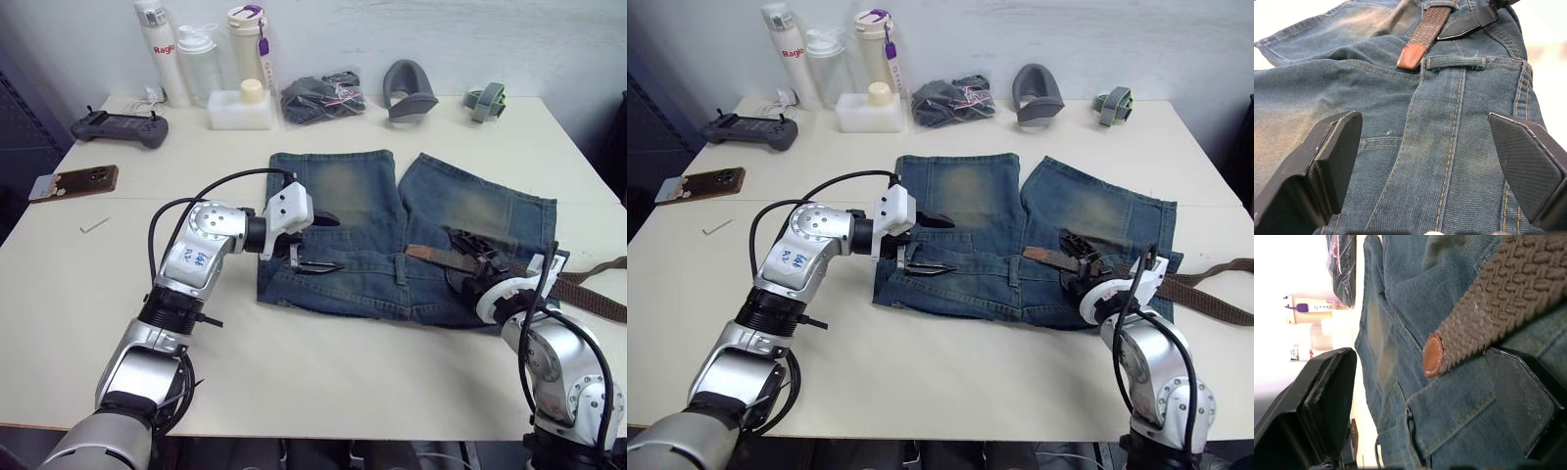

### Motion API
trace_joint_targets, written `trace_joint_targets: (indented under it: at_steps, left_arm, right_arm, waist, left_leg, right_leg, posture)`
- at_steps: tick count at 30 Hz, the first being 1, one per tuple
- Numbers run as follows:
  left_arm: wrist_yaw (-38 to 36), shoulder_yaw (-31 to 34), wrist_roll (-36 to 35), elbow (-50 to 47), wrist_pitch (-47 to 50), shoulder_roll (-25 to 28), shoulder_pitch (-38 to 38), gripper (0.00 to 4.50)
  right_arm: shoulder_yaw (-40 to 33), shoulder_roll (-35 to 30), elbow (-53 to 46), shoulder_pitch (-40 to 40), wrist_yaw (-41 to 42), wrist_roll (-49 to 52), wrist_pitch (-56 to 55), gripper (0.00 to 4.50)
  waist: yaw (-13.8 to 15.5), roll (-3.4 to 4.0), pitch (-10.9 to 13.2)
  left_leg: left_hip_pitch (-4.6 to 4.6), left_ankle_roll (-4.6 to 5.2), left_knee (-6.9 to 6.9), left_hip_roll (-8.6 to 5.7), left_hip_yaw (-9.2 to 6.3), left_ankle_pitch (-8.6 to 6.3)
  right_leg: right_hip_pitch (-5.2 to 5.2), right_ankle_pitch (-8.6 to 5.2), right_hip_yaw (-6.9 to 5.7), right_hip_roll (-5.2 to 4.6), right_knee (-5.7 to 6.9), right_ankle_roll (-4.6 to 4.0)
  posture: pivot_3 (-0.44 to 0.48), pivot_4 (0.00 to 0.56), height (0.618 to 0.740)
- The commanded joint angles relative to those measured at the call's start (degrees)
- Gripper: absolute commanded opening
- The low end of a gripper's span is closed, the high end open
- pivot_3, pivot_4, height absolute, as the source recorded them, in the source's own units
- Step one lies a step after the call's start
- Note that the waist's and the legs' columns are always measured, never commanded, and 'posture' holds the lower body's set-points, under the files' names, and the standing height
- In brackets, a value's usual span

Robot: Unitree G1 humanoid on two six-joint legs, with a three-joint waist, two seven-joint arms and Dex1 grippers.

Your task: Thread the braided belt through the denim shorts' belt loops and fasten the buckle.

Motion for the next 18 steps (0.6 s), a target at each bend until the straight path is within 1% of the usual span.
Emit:
trace_joint_targets:
  at_steps: [1, 3, 6, 8, 10, 13, 14, 18]
  left_arm:
    - [0.42, 0.70, 0.02, -2.01, -0.52, 0.58, -0.22, 4.50]
    - [0.53, 0.69, 0.16, -1.83, -0.72, 0.66, -0.36, 4.50]
    - [0.69, 0.63, 0.27, -1.65, -0.96, 0.87, -0.46, 4.50]
    - [0.76, 0.63, 0.43, -1.40, -1.22, 1.07, -0.52, 4.50]
    - [0.66, 0.38, 0.79, -1.22, -1.58, 1.38, -0.49, 4.50]
    - [0.63, 0.29, 1.01, -1.13, -1.80, 1.34, -0.42, 4.50]
    - [0.62, 0.21, 1.11, -1.11, -1.88, 1.25, -0.42, 4.50]
    - [0.46, 0.18, 1.50, -0.95, -2.27, 1.29, -0.40, 4.50]
  right_arm:
    - [-0.31, 0.37, 3.07, -0.77, 2.17, 0.18, -1.88, 4.45]
    - [0.32, 0.79, 4.00, -0.80, 3.10, -0.66, -2.05, 4.45]
    - [1.63, 1.90, 4.31, 0.11, 4.34, -1.62, -2.03, 3.68]
    - [1.74, 2.49, 4.01, 0.45, 5.07, -2.19, -2.34, 2.72]
    - [0.67, 3.10, 3.35, 0.53, 7.39, -3.84, -3.54, 1.90]
    - [-0.27, 3.82, 3.51, 0.64, 8.40, -5.60, -5.07, 0.42]
    - [-0.65, 3.74, 3.43, 0.80, 8.98, -5.54, -5.24, 0.07]
    - [-4.24, 2.32, -0.36, 1.96, 10.83, -1.01, -5.24, 0.07]
  waist:
    - [0.00, 0.00, 0.00]
    - [0.04, 0.00, 0.00]
    - [0.00, -0.02, -0.01]
    - [-0.01, -0.02, -0.01]
    - [-0.01, -0.02, -0.01]
    - [-0.01, -0.01, 0.00]
    - [-0.01, -0.04, -0.02]
    - [0.24, -0.03, -0.02]
  left_leg:
    - [0.00, 0.00, 0.00, 0.00, 0.01, 0.00]
    - [0.01, 0.02, 0.00, 0.00, 0.03, -0.01]
    - [0.01, 0.03, 0.00, 0.00, 0.03, -0.01]
    - [0.01, 0.03, 0.00, 0.00, 0.04, -0.02]
    - [0.02, 0.03, -0.01, 0.00, 0.04, -0.02]
    - [0.02, 0.03, -0.04, 0.00, 0.05, -0.02]
    - [0.03, 0.03, -0.04, 0.00, 0.05, -0.02]
    - [0.02, 0.06, -0.04, 0.00, 0.09, -0.04]
  right_leg:
    - [0.00, 0.00, 0.01, 0.00, 0.00, 0.00]
    - [0.00, 0.00, 0.02, 0.00, 0.00, 0.00]
    - [0.00, 0.00, 0.03, 0.00, -0.01, 0.00]
    - [0.00, 0.00, 0.05, 0.00, 0.00, 0.01]
    - [0.00, 0.00, 0.05, 0.00, 0.01, 0.00]
    - [-0.02, 0.00, 0.05, 0.00, 0.01, 0.01]
    - [-0.01, 0.00, 0.05, 0.00, 0.01, 0.00]
    - [0.00, 0.00, 0.06, -0.02, -0.02, 0.00]
  posture:
    - [0.000, 0.150, 0.649]
    - [0.000, 0.150, 0.649]
    - [0.000, 0.150, 0.649]
    - [0.000, 0.150, 0.649]
    - [0.000, 0.150, 0.649]
    - [0.000, 0.150, 0.649]
    - [0.000, 0.150, 0.649]
    - [0.000, 0.150, 0.649]
